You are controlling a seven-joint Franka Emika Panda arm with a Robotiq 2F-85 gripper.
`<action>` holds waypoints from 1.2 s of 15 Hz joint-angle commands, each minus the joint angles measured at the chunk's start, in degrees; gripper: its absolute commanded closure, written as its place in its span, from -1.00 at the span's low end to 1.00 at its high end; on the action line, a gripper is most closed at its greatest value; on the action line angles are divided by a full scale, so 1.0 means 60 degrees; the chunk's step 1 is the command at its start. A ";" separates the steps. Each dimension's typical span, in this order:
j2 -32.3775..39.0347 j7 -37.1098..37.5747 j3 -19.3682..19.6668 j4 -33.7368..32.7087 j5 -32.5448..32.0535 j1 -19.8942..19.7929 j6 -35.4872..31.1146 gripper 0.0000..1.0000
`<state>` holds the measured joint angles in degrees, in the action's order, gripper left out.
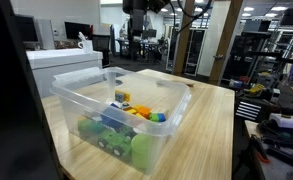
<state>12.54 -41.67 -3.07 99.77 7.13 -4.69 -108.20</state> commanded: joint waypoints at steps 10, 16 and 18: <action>0.2442 0.2508 0.3164 -0.0045 -0.4893 -0.1591 -0.2667 -1.00; 0.2955 0.3994 0.3547 -0.0075 -0.5662 -0.1966 -0.2582 -1.00; 0.3250 0.4355 0.3505 -0.0083 -0.5591 -0.2024 -0.2709 -1.00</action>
<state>29.98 -19.51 18.37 99.31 -25.32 -16.31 -123.89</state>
